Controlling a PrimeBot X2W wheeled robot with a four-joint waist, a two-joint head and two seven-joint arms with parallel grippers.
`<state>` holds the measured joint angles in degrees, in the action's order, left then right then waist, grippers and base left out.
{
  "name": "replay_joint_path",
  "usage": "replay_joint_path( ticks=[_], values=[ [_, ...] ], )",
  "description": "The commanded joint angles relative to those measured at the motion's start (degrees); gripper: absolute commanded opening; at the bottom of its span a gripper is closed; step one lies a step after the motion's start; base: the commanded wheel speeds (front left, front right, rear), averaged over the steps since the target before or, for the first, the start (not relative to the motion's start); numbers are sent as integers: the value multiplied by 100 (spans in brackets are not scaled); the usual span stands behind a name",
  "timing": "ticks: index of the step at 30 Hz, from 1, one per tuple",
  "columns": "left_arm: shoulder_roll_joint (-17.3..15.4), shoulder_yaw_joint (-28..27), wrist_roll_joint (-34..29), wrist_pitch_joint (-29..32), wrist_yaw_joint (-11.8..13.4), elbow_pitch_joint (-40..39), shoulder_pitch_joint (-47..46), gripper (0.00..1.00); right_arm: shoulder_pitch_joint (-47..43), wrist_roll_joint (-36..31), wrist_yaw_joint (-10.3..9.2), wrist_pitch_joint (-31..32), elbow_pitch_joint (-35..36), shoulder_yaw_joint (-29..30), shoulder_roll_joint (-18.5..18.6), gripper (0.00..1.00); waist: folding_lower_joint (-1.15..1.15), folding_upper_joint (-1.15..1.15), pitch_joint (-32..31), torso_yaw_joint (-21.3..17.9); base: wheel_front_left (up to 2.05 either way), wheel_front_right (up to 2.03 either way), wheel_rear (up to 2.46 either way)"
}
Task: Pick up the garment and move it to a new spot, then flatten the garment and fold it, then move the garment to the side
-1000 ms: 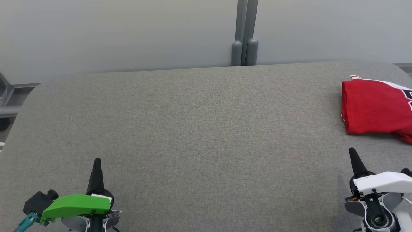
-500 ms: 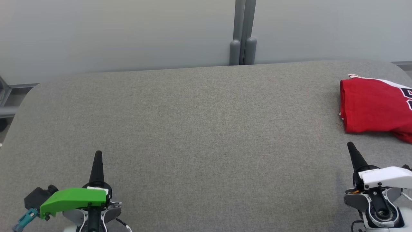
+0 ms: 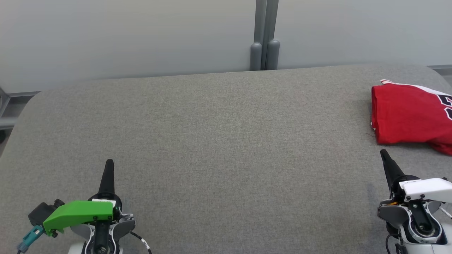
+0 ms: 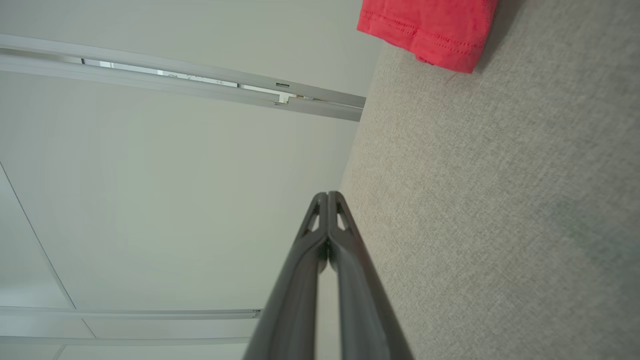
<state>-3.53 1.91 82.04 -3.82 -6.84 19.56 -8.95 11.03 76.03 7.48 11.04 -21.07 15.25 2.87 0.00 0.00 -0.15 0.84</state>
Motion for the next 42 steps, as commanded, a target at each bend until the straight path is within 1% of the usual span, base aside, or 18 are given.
replay_joint_path(
  ticks=[1, 29, 42],
  values=[
    [-1, -21, 119, 30, -35, -7, -166, 0, 132, 142, 3, 56, 2, 23, 17, 0, 0, 0, 2, -4, 0, 0, 0],
    [72, -27, 1154, 207, -81, 25, -403, 0, 371, 1320, 2, 459, -120, 144, 7, 0, 0, 0, 41, -80, 0, 0, 0],
    [69, -26, 1164, 198, -78, 25, -385, 0, 363, 1320, 2, 454, -122, 142, 7, 0, 0, 0, 42, -83, 0, 0, 0]
  ],
)
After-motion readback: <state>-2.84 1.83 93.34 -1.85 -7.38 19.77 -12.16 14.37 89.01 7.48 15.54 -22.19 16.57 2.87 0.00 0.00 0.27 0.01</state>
